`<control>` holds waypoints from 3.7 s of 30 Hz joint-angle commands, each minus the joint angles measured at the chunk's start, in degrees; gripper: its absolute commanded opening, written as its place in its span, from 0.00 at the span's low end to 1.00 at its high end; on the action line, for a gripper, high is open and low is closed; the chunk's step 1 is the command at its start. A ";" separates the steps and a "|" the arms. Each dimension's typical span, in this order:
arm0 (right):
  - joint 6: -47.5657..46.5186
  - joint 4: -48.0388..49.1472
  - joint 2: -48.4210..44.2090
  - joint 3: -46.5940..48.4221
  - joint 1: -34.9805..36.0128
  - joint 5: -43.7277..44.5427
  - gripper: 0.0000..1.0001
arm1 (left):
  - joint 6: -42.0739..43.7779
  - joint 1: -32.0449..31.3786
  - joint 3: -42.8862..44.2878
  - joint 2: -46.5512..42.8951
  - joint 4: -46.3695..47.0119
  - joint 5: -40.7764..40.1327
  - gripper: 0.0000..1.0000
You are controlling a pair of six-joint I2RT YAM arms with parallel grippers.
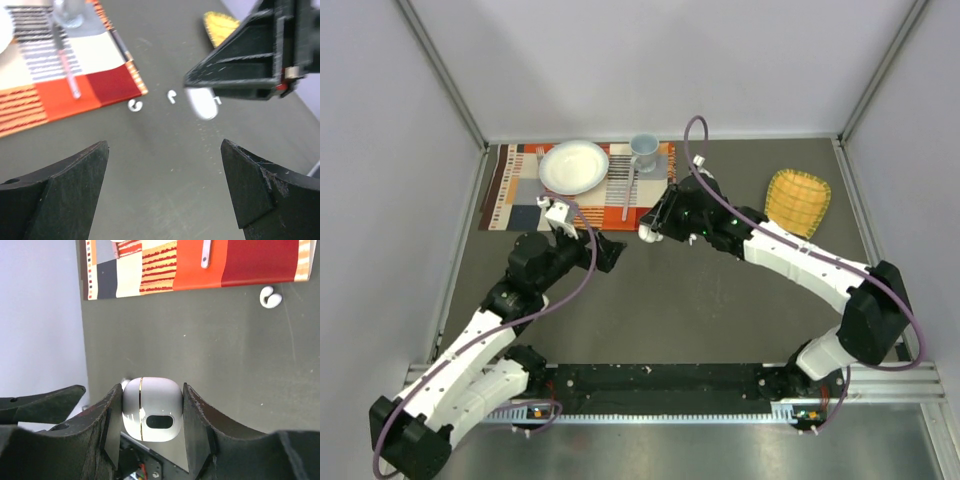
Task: Insert the wireless bluetooth earbuds into the charging case
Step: Pass from the right arm to the left
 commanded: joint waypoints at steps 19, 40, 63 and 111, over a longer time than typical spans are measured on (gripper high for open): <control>29.22 23.96 -8.72 -12.41 -0.26 1.83 0.00 | -1.92 -6.95 -5.76 8.95 35.06 3.80 0.94; 32.74 25.82 -11.09 -13.12 -0.43 1.74 0.00 | -4.29 -8.53 -5.49 17.05 48.79 -0.94 0.74; 32.57 26.34 -11.62 -14.00 -0.78 -0.98 0.00 | -4.82 -8.53 -1.63 21.35 50.55 -1.73 0.71; 15.24 28.72 -13.56 -11.90 -11.67 -28.20 0.82 | 8.88 -5.81 4.70 21.53 34.73 14.24 0.00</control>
